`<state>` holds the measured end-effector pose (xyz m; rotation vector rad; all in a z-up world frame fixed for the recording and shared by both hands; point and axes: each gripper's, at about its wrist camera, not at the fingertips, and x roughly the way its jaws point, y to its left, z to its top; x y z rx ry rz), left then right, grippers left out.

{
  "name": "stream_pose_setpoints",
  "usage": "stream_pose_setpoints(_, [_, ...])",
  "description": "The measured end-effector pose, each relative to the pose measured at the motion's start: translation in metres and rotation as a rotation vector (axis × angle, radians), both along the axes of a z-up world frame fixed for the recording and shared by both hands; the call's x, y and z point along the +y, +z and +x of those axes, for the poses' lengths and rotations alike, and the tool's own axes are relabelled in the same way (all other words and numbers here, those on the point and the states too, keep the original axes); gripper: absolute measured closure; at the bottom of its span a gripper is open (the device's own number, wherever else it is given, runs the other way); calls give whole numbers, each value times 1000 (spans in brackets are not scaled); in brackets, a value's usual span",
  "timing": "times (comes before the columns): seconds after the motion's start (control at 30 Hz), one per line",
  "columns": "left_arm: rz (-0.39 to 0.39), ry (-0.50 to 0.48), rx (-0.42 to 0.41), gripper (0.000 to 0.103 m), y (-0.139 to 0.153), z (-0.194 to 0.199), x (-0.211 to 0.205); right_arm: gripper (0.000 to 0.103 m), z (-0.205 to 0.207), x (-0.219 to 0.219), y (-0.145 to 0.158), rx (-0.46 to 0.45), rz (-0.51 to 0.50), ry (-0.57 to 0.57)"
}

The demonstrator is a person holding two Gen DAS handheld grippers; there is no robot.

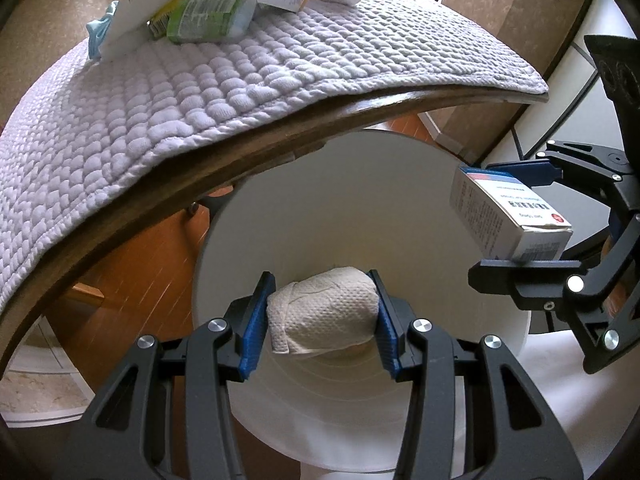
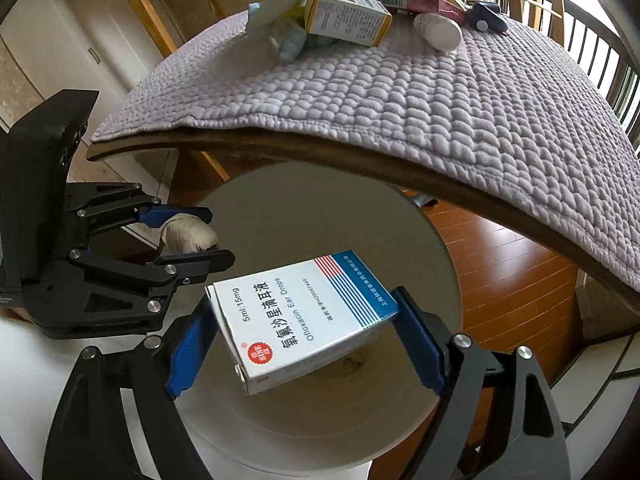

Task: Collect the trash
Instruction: 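Open the right tool to drop the box while the left tool drops the tissue, then move both open tools back over the items on the blanket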

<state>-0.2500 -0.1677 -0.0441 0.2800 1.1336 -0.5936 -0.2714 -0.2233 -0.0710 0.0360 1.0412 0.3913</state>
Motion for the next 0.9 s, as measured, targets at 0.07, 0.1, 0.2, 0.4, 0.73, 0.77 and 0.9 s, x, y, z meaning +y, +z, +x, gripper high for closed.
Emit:
stream_pose_setpoints(0.07, [3, -2, 0, 55, -1, 0, -1, 20, 0, 4, -3, 6, -3, 2])
stream_pose_setpoints(0.1, [6, -4, 1, 55, -2, 0, -1, 20, 0, 4, -5, 9, -5, 2])
stream_pose_setpoints(0.2, [14, -6, 1, 55, -8, -1, -3, 20, 0, 8, -14, 22, -9, 2])
stream_pose_setpoints(0.4, [27, -5, -6, 31, -17, -2, -8, 20, 3, 7, -25, 45, 2, -9])
stream_pose_setpoints(0.73, [28, 3, -27, 17, -12, 0, -10, 6, 0, -9, -23, 31, 14, -70])
stream_pose_setpoints(0.77, [27, 5, -26, 17, -12, 1, -10, 6, 0, -9, -22, 29, 13, -72])
stream_pose_setpoints(0.9, [28, 7, -27, 16, -7, 3, -2, 6, -5, -16, -16, 23, 8, -71])
